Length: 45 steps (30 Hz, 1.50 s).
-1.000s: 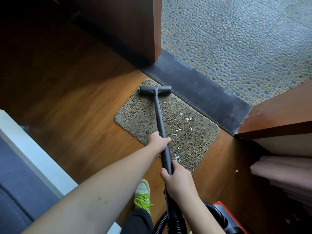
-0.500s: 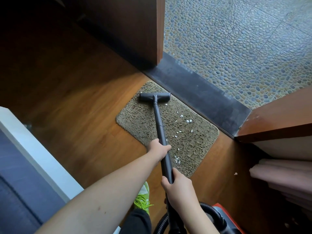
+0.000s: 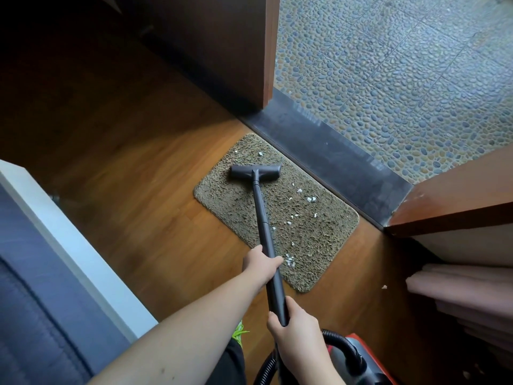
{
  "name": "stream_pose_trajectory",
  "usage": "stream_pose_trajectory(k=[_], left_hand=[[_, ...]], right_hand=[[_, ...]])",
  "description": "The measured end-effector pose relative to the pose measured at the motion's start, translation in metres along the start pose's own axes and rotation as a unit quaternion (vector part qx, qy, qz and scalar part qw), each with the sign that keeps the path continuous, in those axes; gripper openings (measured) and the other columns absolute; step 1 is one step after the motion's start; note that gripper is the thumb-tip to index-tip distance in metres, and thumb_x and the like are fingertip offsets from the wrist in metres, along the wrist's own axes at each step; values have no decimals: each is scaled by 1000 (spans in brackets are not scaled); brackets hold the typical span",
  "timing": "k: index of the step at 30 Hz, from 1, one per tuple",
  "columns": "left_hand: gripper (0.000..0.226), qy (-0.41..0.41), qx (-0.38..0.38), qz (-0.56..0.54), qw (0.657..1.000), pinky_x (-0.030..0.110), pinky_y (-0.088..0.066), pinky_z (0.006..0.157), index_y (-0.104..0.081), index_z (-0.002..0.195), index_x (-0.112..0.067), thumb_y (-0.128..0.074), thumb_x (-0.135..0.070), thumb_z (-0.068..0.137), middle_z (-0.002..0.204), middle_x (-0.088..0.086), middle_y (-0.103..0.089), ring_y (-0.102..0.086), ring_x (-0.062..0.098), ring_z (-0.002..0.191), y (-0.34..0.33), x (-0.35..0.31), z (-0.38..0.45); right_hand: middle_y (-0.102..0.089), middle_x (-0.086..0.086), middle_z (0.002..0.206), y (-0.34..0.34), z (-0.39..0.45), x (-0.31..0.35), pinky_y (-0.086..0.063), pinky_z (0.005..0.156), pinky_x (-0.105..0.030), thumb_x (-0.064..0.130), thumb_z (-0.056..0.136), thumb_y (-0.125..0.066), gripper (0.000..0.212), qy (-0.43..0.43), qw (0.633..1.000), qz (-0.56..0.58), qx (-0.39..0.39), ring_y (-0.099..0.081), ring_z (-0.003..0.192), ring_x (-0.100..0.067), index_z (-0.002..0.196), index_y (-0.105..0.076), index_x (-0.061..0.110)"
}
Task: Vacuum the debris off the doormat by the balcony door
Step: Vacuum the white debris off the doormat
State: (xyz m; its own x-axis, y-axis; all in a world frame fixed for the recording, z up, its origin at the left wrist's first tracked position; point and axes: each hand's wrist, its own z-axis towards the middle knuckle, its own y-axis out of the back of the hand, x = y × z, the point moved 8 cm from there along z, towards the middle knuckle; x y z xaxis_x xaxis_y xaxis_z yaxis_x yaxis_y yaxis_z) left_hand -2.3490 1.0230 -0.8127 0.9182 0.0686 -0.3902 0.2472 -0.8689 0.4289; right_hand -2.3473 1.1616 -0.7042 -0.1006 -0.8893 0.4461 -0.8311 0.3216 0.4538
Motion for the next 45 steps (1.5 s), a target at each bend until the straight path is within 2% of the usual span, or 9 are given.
stream_pose_trajectory(k=[3,8,13,20,26,30,37,41,45], left_hand=[[69,1,-7,-12,1000,25,-42,85,-44,143,-13,-67,-34,82,137,7,-55,-55,26,119,6,2,3],[65,-4,-24,-8,1000,26,-41,91,-45,143,-11,-67,-33,85,139,9,-54,-52,26,123,30,-3,18],[76,11,-24,-23,999,35,-44,103,-38,148,-14,-68,-38,82,143,9,-50,-50,29,127,53,-10,42],[62,0,-28,-22,999,32,-51,86,-53,134,-12,-69,-37,79,122,9,-62,-59,28,106,71,-28,70],[53,-4,-29,-40,999,28,-47,70,-56,128,-12,-69,-34,82,109,7,-63,-59,25,93,83,-40,85],[63,-1,-22,-58,998,32,-51,79,-48,139,-10,-69,-33,84,122,11,-58,-59,28,103,90,-44,93],[60,8,-8,-78,997,37,-56,82,-49,136,-8,-70,-30,84,115,11,-58,-60,30,101,88,-44,89],[65,14,-6,-87,996,40,-56,88,-46,139,-8,-71,-30,83,118,12,-59,-61,29,102,82,-40,80],[74,14,-7,-73,997,39,-54,91,-39,146,-10,-71,-33,83,127,12,-56,-60,29,107,74,-35,69]], right_hand=[[-59,2,81,-6,3,4,-38,47,-12,40,90,-50,23,8,1000,-15,6,-50,69,-15,103,-51,21],[-61,1,80,-11,17,26,-37,48,-17,37,90,-51,19,19,1000,-16,6,-56,71,-20,96,-51,19],[-65,-4,88,-15,40,54,-44,61,-30,37,89,-51,20,31,999,-24,-7,-62,80,-24,95,-52,19],[-65,-6,84,-13,66,77,-49,66,-32,36,87,-51,18,33,999,-25,-15,-64,79,-27,87,-48,18],[-66,-6,84,-12,84,94,-53,67,-32,37,86,-51,17,38,999,-24,-19,-66,77,-28,85,-47,20],[-66,-6,83,-12,92,105,-50,65,-30,36,87,-52,17,42,999,-24,-22,-66,78,-28,85,-49,19],[-66,-7,86,-12,89,103,-51,67,-31,36,86,-52,18,31,999,-19,-17,-66,80,-29,89,-49,18],[-61,-3,86,-9,80,96,-38,63,-27,35,88,-51,18,33,999,-29,-14,-57,77,-24,90,-47,18],[-60,-4,88,-8,71,86,-38,65,-28,35,89,-51,17,35,999,-33,-13,-53,77,-24,91,-48,18]])
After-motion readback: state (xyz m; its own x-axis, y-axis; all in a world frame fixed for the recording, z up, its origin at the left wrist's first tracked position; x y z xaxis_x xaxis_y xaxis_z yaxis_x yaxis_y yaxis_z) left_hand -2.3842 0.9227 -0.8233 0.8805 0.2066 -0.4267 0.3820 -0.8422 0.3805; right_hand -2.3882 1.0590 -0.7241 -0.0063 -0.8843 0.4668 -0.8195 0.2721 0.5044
